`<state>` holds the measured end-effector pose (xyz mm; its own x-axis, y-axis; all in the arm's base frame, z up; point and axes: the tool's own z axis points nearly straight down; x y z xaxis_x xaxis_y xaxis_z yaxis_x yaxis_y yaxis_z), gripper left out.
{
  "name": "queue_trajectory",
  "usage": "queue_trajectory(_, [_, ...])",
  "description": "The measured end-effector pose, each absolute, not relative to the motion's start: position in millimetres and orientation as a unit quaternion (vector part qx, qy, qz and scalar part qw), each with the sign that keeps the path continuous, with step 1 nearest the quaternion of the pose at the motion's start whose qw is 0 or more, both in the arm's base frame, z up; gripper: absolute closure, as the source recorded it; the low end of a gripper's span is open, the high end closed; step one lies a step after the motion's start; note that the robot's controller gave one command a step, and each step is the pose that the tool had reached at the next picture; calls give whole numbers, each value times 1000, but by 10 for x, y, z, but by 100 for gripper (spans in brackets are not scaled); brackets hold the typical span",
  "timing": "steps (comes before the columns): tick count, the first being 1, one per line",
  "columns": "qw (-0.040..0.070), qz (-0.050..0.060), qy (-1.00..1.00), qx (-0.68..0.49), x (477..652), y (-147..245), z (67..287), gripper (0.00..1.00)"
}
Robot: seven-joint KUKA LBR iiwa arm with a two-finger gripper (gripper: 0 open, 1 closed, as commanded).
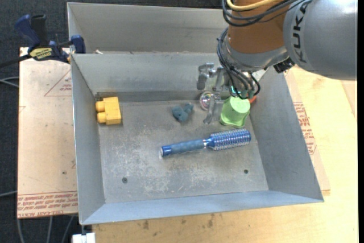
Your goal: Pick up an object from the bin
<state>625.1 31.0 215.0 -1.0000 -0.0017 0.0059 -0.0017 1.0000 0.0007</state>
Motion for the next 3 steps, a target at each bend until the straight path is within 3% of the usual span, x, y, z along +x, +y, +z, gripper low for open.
queue_trajectory(1, [5,0,-999,-47,5743,-2,1092,0])
queue_trajectory(2, [2,-1,-999,-52,5746,269,672,0])
queue_trajectory(3, [-1,-1,-999,-53,5762,254,706,100])
